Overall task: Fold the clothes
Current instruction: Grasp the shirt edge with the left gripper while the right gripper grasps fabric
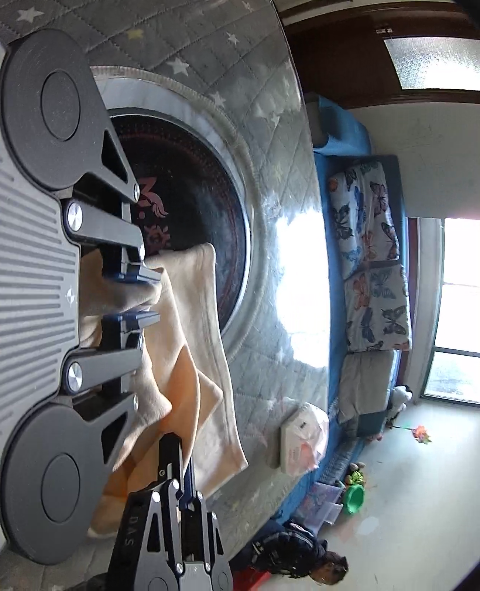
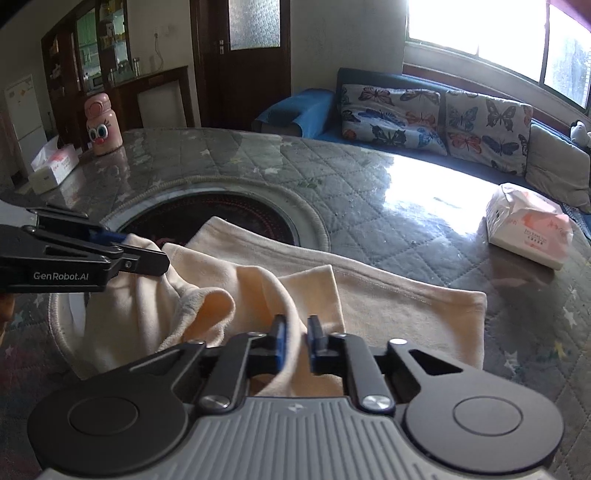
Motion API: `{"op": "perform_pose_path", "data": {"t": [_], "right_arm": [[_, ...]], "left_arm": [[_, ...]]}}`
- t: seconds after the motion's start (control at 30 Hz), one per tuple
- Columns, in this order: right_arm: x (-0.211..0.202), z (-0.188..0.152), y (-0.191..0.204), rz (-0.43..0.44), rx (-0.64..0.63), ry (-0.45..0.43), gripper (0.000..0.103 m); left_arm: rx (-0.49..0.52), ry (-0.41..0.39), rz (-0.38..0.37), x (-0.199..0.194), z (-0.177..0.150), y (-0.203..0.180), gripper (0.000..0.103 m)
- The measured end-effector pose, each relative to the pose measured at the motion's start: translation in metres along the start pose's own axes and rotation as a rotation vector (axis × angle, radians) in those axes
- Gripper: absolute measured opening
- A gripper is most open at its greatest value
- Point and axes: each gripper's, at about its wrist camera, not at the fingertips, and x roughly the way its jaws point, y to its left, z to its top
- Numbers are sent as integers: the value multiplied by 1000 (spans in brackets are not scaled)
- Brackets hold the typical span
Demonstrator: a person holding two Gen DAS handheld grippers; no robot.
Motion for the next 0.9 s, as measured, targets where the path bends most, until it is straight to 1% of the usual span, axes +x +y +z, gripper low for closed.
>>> {"op": "perform_pose_path", "data": {"t": [0.03,0.17,0.3,0.4,0.5,0.57,0.63,0.73,0.8,0.87,0.9], "right_arm": [[-6,-1,1,-1,-3,-14,5],[-27,-4,3,-7,-5,-62,3],[-60,-15,0,-7,7,-114,3],[-84,-27,0,-3,17,-149,3],[-112,-44,0,7,37,-176,3],[-129,-58,0,13,45,-175,3],[-142,-72,1,13,50,-165,3],[-153,-94,0,18,55,-111,3],[-154,-111,-1,16,44,-44,6],[-153,-120,0,15,31,-1,13],[-153,-124,1,12,19,17,14]], "left_arm": [[1,-9,-5,-4,0,-1,13],[4,-44,-32,-27,-7,-3,12],[6,-78,-61,-54,-16,-5,11],[8,-103,-82,-74,-23,-5,11],[11,-101,-106,-95,-40,-3,11],[13,-99,-122,-109,-51,-2,11],[9,-77,-135,-120,-66,1,11],[4,-7,-149,-124,-89,3,11],[0,48,-155,-120,-103,3,11],[-3,102,-159,-117,-117,2,11],[-3,123,-155,-114,-124,4,11]]}}
